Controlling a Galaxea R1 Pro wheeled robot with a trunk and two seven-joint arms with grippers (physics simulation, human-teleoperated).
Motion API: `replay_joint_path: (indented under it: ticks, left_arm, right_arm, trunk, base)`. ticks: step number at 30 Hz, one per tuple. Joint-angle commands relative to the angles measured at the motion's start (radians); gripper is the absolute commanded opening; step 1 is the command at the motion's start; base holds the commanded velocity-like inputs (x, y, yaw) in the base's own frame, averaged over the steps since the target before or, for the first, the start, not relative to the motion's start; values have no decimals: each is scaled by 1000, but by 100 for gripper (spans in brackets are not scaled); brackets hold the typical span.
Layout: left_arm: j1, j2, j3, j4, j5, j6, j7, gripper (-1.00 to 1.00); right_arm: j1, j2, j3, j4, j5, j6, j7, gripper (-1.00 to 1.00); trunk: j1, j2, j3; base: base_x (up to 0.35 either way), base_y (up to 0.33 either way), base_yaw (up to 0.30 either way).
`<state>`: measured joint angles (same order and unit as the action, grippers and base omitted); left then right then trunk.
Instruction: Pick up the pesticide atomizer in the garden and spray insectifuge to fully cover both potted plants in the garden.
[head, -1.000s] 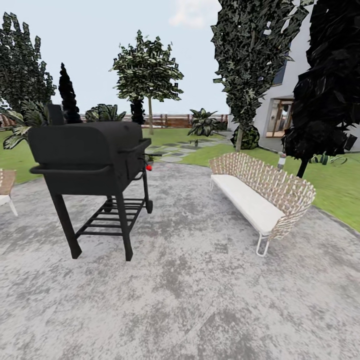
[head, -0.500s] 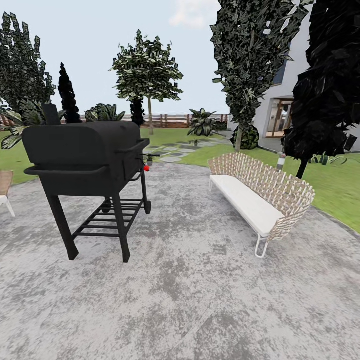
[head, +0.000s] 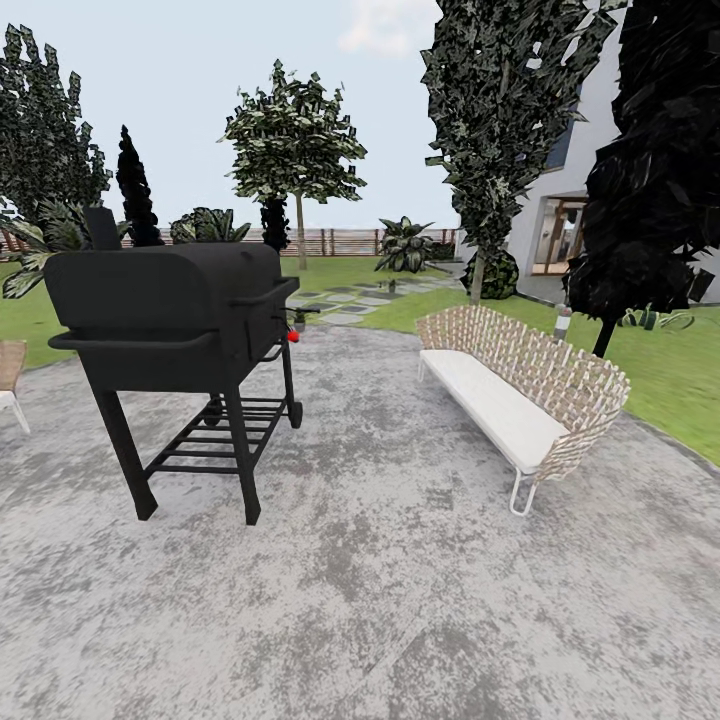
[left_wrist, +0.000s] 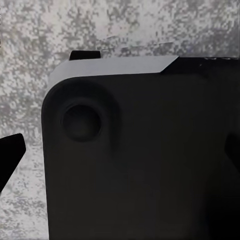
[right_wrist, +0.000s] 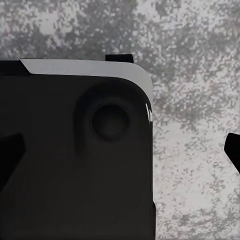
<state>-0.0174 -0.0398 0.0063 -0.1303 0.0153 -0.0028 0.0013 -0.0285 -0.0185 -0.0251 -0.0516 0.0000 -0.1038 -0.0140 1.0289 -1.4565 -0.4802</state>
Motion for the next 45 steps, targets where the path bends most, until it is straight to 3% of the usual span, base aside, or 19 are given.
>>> replay_joint_path:
  ticks: [1, 8, 15, 20, 21, 30, 31, 33, 37, 38, 40, 45]
  left_arm:
    - [0, 0, 1, -2, 2, 0, 0, 100]
    - [-1, -1, 0, -9, 2, 0, 1, 100]
    - [-1, 0, 0, -13, 2, -1, 0, 100]
    - [-2, 5, 1, -70, 2, 1, 5, 100]
    - [-18, 11, 3, -145, 1, 9, 6, 100]
    - [-137, 21, 6, -237, -1, 17, 6, 100]
    - [-209, 22, 7, -246, -1, 19, 6, 100]
    - [-263, 21, 7, -249, 0, 20, 5, 100]
    - [-313, 20, 6, -252, 1, 21, 4, 100]
    - [-375, 19, 6, -254, 3, 20, 2, 100]
    - [-403, 19, 6, -255, 11, 20, 0, 100]
    - [-460, 21, 5, -257, 72, 13, -2, 100]
  right_arm:
    - [-1, 0, -2, 1, 0, -4, -1, 100]
    - [-1, 0, -1, 1, 0, -4, -1, 100]
    - [-2, 0, -2, -1, 0, -6, -2, 100]
    - [-2, -5, -7, -51, -5, -37, -3, 100]
    - [-2, -32, -13, -120, -8, -57, -3, 100]
    - [-16, -92, -83, -312, -10, -70, -2, 100]
    - [-52, -103, -113, -381, -11, -66, 0, 100]
    - [-93, -106, -124, -409, -10, -65, 3, 100]
    - [-123, -109, -131, -438, -10, -66, 6, 100]
    - [-142, -106, -133, -520, -9, -66, 9, 100]
    - [-147, -104, -132, -574, -9, -64, 9, 100]
    - [-148, -100, -131, -723, -11, -31, 10, 100]
  trunk:
    - [0, -1, -1]
    - [0, -1, -1]
    - [27, -50, -23]
    - [46, -85, -39]
    - [50, -92, -42]
    - [84, -155, -70]
    - [88, -162, -73]
    - [96, -176, -79]
    - [111, -204, -92]
    - [115, -211, -95]
    - [123, -225, -101]
    - [142, -260, -117]
  base:
    - [0, 0, 0]
    - [0, 0, 0]
    - [0, 0, 0]
    - [0, 0, 0]
    - [0, 0, 0]
    - [0, 0, 0]
    - [0, 0, 0]
    - [0, 0, 0]
    - [0, 0, 0]
    - [0, 0, 0]
    - [0, 0, 0]
    - [0, 0, 0]
